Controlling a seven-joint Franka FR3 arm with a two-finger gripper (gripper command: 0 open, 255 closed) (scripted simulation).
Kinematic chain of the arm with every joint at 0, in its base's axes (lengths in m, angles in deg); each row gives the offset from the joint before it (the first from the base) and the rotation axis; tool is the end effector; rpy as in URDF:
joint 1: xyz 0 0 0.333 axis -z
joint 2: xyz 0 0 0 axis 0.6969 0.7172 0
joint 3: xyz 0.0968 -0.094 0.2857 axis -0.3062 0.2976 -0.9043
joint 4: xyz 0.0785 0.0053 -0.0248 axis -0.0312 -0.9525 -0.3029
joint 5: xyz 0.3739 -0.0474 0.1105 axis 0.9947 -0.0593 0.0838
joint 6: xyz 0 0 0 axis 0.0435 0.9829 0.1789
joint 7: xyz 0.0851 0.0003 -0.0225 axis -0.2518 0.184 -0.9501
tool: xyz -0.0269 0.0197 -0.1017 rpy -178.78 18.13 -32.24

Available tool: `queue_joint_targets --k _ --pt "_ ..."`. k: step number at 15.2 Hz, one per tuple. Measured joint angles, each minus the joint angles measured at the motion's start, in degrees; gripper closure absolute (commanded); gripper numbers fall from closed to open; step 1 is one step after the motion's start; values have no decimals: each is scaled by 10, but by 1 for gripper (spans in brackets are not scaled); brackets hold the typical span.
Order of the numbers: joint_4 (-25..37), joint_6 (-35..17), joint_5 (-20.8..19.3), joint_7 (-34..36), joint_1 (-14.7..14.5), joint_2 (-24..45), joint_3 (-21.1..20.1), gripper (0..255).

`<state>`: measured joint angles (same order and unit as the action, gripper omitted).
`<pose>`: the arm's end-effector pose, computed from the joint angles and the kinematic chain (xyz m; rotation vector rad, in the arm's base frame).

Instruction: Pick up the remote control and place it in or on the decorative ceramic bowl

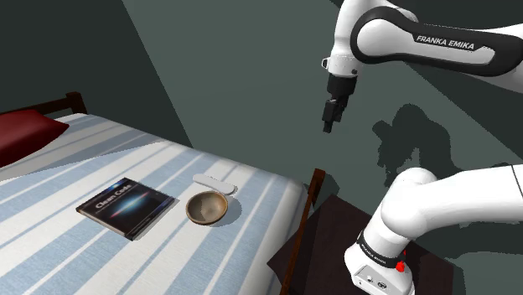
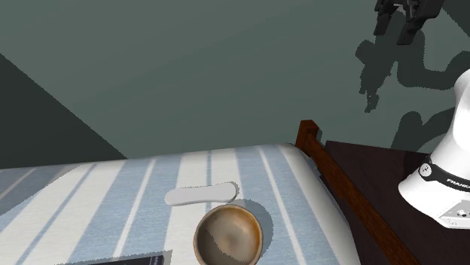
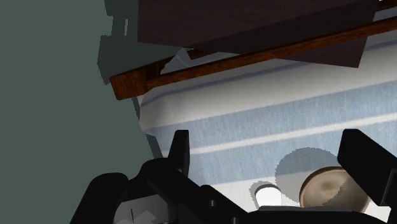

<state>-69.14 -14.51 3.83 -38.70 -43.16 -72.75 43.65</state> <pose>0.2853 -0.0019 0.5897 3.0569 0.1922 -0.1054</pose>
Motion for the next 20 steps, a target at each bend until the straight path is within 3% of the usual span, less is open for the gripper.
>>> queue_joint_targets --k 3,7,20 --pt "-8 -23 4 4 -3 15 -4 0" --pt "-29 -98 8 7 -7 67 -8 0" --pt "-3 -322 17 28 -24 308 -37 0"
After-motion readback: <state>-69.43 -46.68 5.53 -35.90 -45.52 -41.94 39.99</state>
